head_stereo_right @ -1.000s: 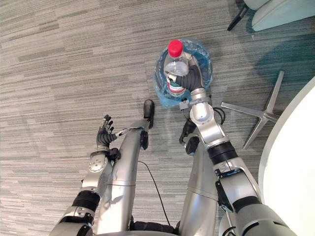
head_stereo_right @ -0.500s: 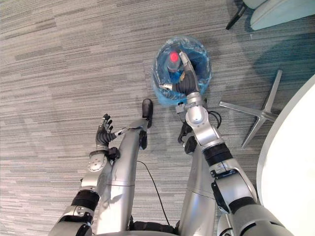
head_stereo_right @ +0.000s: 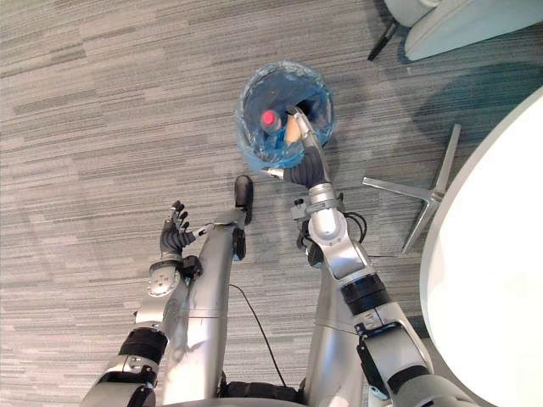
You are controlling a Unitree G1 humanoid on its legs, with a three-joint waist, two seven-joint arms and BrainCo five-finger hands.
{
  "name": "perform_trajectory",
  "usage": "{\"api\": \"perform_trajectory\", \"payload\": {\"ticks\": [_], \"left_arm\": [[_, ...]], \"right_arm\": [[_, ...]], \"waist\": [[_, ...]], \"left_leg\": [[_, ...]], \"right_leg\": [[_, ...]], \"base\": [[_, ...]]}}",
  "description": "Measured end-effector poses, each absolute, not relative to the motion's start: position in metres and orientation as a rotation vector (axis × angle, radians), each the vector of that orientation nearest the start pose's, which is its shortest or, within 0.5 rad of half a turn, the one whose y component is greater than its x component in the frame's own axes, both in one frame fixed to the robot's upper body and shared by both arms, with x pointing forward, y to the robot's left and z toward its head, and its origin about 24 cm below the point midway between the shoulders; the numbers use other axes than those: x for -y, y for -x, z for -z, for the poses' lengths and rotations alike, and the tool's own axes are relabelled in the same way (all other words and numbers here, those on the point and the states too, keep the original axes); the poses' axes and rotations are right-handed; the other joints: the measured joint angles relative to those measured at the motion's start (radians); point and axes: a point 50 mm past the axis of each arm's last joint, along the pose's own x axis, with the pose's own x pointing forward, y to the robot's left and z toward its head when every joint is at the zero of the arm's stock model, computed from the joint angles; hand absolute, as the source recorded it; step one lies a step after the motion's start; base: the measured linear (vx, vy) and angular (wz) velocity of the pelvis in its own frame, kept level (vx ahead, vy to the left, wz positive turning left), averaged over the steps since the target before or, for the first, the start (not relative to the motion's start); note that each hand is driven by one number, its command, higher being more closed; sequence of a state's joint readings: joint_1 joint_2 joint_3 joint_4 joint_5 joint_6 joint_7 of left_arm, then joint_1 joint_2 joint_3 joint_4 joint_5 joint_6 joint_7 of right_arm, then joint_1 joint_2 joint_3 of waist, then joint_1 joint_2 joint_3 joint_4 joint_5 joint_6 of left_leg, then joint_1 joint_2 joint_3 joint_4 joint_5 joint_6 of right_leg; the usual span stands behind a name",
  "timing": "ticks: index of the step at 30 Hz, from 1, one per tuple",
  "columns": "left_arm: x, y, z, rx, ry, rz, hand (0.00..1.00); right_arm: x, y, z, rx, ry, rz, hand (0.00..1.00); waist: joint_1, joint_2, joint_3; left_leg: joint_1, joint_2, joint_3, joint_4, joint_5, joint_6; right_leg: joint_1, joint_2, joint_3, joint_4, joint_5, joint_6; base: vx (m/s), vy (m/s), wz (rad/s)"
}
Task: Gather rubbish on tea table into small bin, then transfer packed bag to large trash can.
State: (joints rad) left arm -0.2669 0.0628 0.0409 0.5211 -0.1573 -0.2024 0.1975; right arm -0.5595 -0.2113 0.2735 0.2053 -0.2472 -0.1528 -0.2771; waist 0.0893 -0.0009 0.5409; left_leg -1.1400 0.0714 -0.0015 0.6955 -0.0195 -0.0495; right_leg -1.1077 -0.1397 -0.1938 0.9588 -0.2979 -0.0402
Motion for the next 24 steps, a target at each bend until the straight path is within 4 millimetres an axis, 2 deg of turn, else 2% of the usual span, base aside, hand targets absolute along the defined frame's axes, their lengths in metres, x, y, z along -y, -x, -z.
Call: {"api": "perform_trajectory", "payload": {"ticks": [5, 14, 19, 24], "left_arm": [[-0.169, -0.296, -0.011, -0.068, 0.084, -0.216, 0.0], [-0.17, -0.295, -0.006, -0.087, 0.082, -0.219, 0.0], [-0.17, -0.294, -0.005, -0.087, 0.082, -0.221, 0.0], [-0.169, -0.295, -0.008, -0.064, 0.093, -0.221, 0.0]], "right_arm": [[0.088, -0.327, -0.158, 0.585, 0.528, -0.113, 0.0], [0.073, -0.327, -0.159, 0.661, 0.754, -0.158, 0.0], [0.069, -0.339, -0.158, 0.651, 0.874, -0.174, 0.0], [0.078, -0.355, -0.16, 0.605, 0.981, -0.142, 0.0]], "waist": [[-0.001, -0.003, 0.0], [0.003, -0.007, 0.0], [0.006, -0.007, 0.0], [0.009, -0.007, 0.0]], "left_leg": [[0.009, 0.0, 0.0, -0.013, 0.007, -0.008], [0.036, -0.003, -0.012, -0.058, 0.018, -0.008], [0.031, -0.004, -0.018, -0.072, 0.027, -0.012], [0.002, -0.009, -0.026, -0.086, 0.037, -0.013]], "right_leg": [[0.008, 0.001, -0.002, -0.011, 0.003, -0.003], [0.04, 0.0, -0.022, -0.045, 0.005, -0.002], [0.036, 0.0, -0.031, -0.053, 0.005, -0.003], [0.008, -0.004, -0.042, -0.055, 0.004, -0.002]], "base": [[0.0, 0.0, 0.0], [-0.01, -0.008, 0.04], [0.0, -0.014, 0.03], [0.0, -0.016, 0.07]]}}
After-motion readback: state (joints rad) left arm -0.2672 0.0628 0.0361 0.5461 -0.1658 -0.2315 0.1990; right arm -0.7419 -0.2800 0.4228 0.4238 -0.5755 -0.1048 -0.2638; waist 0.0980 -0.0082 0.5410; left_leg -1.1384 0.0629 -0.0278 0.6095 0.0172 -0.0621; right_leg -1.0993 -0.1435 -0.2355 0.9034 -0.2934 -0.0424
